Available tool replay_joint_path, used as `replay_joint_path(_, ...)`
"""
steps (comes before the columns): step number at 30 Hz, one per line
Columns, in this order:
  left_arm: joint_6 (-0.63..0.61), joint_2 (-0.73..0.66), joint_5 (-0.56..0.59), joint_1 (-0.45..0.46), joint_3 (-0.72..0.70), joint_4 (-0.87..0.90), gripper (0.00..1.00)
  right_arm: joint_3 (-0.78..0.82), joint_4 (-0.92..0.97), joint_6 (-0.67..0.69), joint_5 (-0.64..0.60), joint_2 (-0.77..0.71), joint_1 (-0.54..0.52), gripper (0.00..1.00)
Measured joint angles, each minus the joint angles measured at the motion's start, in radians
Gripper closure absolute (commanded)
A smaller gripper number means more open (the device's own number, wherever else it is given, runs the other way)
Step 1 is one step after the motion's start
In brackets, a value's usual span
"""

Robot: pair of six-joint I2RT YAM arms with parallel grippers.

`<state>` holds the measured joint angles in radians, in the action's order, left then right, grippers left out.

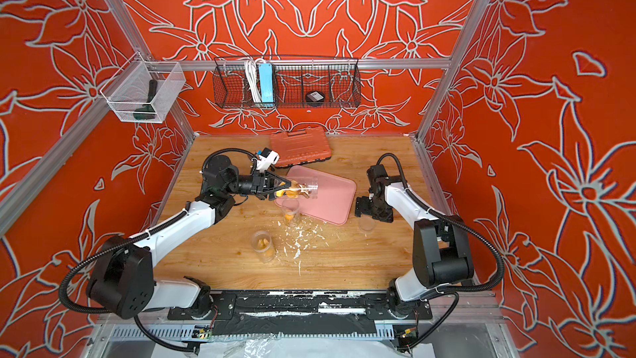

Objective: Pour the cookies out of the jar
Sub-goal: Place the lid at the center of the board, then pour the cookies in the jar onto the tray.

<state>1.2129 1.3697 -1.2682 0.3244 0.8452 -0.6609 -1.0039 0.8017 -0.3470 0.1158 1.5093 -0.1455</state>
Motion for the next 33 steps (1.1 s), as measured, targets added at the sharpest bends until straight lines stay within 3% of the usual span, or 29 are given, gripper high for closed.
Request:
replay_joint_path(4,-0.017,0.027,0.007,0.0,0.02,0.023,0.42,-0.002,0.002,-0.005,0.032,-0.101,0.0,0.01)
replay_joint_path(12,-0.066,0.114,0.009,0.0,0.107,0.044,0.42,0.046,-0.033,-0.014,0.154,-0.309,0.0,0.01)
replay_joint_path(19,-0.132,0.229,0.005,0.0,0.19,0.085,0.42,0.141,-0.036,-0.016,0.183,-0.439,-0.001,0.01)
replay_joint_path(33,-0.249,0.417,-0.037,-0.024,0.333,0.179,0.42,0.175,-0.059,-0.016,0.205,-0.461,-0.042,0.01)
